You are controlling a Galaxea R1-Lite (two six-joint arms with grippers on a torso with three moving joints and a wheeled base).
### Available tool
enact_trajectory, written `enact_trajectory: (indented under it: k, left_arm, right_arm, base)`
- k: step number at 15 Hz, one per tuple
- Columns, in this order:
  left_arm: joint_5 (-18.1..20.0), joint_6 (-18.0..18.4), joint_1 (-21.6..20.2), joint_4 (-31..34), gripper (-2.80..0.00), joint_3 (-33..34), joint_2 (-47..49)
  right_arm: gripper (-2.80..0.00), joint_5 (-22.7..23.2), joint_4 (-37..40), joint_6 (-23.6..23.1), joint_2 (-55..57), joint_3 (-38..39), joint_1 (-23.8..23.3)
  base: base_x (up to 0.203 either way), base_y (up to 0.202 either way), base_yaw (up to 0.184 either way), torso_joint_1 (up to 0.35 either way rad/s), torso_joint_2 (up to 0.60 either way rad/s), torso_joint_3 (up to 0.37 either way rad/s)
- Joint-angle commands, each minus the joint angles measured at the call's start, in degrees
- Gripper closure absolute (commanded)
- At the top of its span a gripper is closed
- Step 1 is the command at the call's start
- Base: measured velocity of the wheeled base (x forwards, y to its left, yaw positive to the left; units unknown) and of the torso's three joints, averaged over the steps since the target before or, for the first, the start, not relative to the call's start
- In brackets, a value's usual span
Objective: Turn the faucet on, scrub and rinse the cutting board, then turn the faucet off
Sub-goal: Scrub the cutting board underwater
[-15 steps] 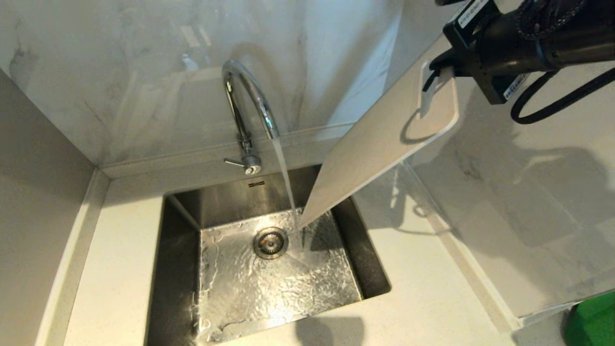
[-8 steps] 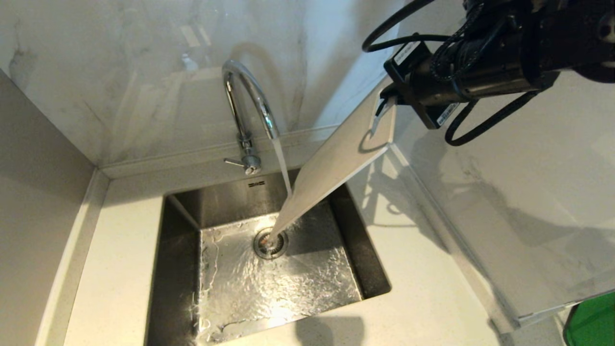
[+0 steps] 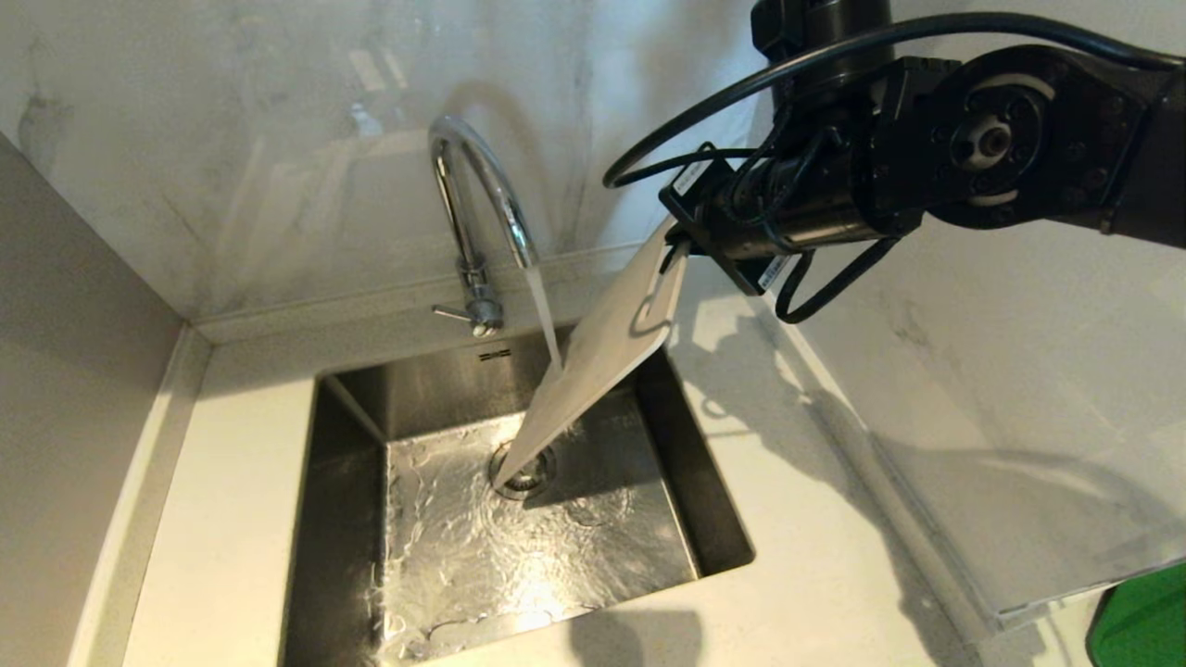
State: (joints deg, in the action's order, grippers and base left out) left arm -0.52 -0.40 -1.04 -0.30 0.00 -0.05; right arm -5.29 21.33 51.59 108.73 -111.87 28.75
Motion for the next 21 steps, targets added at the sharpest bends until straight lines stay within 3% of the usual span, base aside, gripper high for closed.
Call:
enact_trajectory:
  k: [1,10,21]
  left_arm:
    - [0.0,0.0,0.0,0.0,0.0,0.0,-0.2]
    - [0.0,-0.1,0.0,0.0,0.0,0.0,-0.2]
    - [0.0,0.5,0.0,4.0,0.0,-1.5,0.1]
  right_arm:
    - [0.0,-0.1,-0.2,0.3,1.5,0.0,0.4]
    - [0.0,-0.4,0.7,-0.5,-1.3,0.0,0.4]
    - [0.0,0.9,19.0,-4.9,-20.6,0.0,0.6]
  base:
    - [0.0,0.0,0.0,0.0,0.0,0.0]
    - [0.0,0.0,0.0,0.0,0.0,0.0]
    - [0.0,0.0,0.0,0.0,0.0,0.0]
